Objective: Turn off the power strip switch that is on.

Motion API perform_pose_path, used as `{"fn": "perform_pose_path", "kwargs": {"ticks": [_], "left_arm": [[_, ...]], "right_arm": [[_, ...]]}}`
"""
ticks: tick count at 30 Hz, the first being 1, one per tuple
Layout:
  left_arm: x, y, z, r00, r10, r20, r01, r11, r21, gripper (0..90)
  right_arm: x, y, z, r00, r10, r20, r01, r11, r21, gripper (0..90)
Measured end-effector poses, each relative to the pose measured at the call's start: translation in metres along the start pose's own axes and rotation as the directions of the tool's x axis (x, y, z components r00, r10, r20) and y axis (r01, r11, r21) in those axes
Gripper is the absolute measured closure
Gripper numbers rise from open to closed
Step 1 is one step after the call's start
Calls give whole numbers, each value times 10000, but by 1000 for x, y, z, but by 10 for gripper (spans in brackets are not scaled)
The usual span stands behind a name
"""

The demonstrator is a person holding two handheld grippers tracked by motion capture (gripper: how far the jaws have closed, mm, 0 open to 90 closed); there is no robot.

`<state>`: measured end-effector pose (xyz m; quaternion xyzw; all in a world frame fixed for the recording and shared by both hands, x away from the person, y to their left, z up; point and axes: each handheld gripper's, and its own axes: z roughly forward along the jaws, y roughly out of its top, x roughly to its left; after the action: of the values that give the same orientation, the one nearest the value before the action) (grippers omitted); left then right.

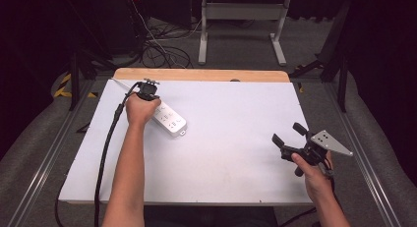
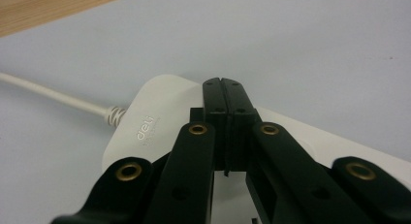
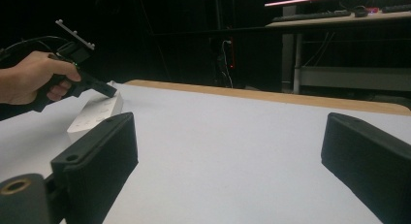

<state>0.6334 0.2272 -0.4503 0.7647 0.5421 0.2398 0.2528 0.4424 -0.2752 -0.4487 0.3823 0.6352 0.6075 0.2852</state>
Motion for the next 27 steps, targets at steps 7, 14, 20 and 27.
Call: {"fn": "perform_pose_path", "kwargs": {"ticks": [7, 14, 20, 27], "left_arm": [[-3, 0, 0, 9997, 164, -185, -164, 9999, -19, 900], [-3, -5, 0, 9998, 99, -158, -104, 9993, -355, 900], [3, -8, 0, 9994, -272, 190, 284, 9974, -655, 900], [11, -4, -28, 9951, -736, 659, 898, 9524, -2914, 900]], "right_arm": [[-1, 0, -1, 10000, 52, -38, -52, 10000, -52, 63], [3, -1, 0, 10000, 80, -55, -80, 10000, -2, 63], [4, -1, 1, 9999, 117, -62, -117, 9999, 6, 63], [3, -1, 1, 9999, 137, -20, -137, 9999, 3, 64]]}}
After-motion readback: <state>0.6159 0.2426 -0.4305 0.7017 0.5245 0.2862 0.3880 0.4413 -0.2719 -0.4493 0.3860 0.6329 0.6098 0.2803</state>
